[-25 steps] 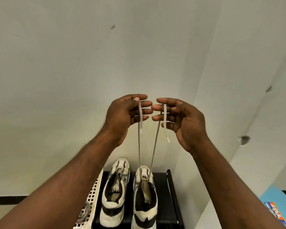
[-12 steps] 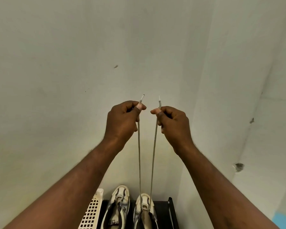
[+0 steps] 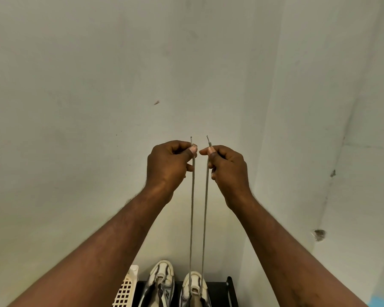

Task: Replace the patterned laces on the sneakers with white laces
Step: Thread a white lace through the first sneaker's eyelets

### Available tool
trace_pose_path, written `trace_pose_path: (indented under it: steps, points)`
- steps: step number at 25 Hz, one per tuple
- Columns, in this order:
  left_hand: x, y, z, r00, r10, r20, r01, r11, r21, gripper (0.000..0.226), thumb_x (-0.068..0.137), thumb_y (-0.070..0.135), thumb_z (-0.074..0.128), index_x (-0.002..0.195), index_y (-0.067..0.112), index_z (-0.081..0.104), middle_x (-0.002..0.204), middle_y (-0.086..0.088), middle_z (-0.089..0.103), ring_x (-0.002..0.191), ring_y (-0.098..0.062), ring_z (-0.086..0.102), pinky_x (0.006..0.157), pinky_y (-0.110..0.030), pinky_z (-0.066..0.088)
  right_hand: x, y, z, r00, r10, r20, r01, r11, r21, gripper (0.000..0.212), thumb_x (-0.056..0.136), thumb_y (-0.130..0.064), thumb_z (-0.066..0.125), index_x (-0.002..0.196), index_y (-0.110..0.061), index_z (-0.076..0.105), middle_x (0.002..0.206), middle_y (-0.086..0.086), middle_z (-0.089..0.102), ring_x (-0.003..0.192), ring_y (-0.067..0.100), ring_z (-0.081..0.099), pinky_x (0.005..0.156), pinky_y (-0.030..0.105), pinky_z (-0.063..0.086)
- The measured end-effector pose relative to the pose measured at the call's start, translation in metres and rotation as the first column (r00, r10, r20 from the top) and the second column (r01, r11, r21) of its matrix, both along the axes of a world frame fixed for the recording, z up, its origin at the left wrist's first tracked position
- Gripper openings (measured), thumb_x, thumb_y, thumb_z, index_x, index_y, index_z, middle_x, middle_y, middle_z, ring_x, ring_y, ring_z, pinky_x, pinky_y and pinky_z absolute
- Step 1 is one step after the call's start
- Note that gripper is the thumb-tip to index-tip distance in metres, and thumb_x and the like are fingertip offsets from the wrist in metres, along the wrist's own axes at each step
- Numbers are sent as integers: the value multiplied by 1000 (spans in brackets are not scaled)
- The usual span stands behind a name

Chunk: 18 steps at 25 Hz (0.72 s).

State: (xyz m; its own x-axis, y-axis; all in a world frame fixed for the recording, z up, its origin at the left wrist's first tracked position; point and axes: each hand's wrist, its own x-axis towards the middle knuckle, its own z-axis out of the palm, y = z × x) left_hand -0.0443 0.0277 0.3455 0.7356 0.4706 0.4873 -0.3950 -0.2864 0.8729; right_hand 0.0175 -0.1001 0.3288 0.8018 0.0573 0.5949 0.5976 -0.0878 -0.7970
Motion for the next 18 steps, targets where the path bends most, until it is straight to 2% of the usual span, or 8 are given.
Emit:
trace_pose_path:
  steps: [7,9,12,15,18]
  points:
    - [1,-1,-1,1000,-26,16,25,999,46,11,102,23,65,107,20,74,96,3,77,69,-14,77,55,-25,53,2,0,-3,1000,20,6,-20,999,39,29,108,-27,53,95,-30,78,72,-16,64,73,10,57,69,33,48]
    - [4,0,-6,999,-33,12,32,997,65,11,105,22,60,110,19,70,96,4,77,68,-16,77,54,-23,54,5,0,-10,1000,17,13,-17,1000,17,27,108,-27,53,98,-29,78,85,-19,69,84,9,60,76,32,51]
    - [2,5,-31,1000,-15,24,11,990,141,10,106,22,58,114,22,63,91,2,75,69,-15,76,56,-25,58,10,-11,-33,1000,3,-26,-4,1000,-26,25,107,-26,54,104,-26,78,107,-13,73,105,8,65,90,36,55]
    - [8,23,-92,997,72,-40,-57,952,302,14,104,22,60,111,33,55,84,5,72,64,-13,73,59,-36,63,19,-22,-80,988,29,-152,-41,997,-71,23,107,-20,54,106,-25,77,94,-8,78,93,8,71,83,28,54]
    - [12,39,-164,977,65,-204,15,930,368,20,102,17,61,98,36,61,84,7,71,66,-13,72,66,-45,63,26,-31,-140,974,-7,-228,-33,985,-172,19,104,-21,60,105,-25,79,81,-3,75,76,3,67,73,27,53]
